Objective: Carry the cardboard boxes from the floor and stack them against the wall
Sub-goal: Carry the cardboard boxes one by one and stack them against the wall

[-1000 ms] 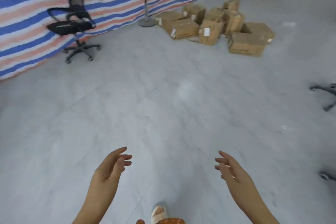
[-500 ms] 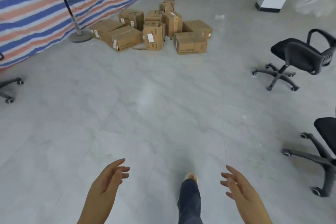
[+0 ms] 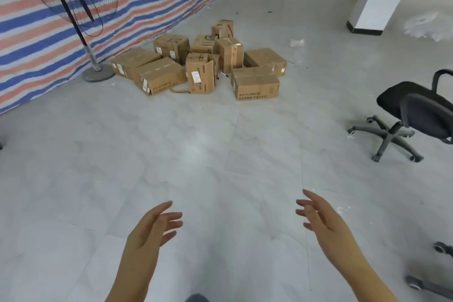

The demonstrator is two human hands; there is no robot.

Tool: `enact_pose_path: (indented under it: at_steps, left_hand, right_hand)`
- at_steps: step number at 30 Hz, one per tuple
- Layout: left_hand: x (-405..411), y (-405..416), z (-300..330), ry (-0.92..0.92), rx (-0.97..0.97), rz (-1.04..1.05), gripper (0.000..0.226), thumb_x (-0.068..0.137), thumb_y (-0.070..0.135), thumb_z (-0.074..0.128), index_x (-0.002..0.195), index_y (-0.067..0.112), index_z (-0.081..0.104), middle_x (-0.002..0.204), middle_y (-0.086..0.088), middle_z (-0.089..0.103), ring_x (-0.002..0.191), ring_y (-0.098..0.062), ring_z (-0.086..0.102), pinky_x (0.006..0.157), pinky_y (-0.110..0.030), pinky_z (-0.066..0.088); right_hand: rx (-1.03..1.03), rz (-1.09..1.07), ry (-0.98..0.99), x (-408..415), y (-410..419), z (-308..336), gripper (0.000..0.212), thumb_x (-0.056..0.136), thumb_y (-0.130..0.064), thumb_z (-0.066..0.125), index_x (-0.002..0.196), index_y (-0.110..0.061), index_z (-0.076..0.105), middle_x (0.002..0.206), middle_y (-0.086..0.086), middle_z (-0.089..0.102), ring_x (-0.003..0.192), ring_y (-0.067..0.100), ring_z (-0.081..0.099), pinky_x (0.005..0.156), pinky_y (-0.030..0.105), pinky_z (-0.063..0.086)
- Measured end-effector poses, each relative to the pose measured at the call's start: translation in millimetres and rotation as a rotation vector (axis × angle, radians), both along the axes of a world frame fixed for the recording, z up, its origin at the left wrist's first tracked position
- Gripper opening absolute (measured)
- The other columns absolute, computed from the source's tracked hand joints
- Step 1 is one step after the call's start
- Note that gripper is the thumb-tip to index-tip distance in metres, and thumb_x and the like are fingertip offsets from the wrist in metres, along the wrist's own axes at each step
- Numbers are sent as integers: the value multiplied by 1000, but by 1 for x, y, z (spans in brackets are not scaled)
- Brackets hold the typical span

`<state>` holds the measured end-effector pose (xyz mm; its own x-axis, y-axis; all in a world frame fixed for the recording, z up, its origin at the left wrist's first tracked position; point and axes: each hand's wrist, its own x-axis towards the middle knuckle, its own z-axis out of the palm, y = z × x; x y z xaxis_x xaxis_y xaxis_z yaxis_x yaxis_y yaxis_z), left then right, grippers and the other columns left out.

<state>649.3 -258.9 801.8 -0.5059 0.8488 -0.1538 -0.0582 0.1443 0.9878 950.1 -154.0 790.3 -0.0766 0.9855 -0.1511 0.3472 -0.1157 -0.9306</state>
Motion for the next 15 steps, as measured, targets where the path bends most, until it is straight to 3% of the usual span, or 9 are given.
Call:
enact_pose_path:
  at_steps: [9,15]
  left_hand:
    - [-58,184,-34,33,-55,-5,26,97,7,44,104,19,66,91,0,74,85,-16,71,71,-19,57]
    - [-112,344,-16,111,-34,-113,28,97,8,44,106,25,65,93,4,74,86,-14,70,75,-24,57]
  right_hand:
    - [-101,-127,88,-42,160,-37,27,98,-18,46,117,-35,56,108,-11,67,93,1,67,78,25,52]
    - [-115,-262,150,-82,284,-26,28,99,-19,45,122,-26,58,106,-6,71,93,8,69,78,32,54]
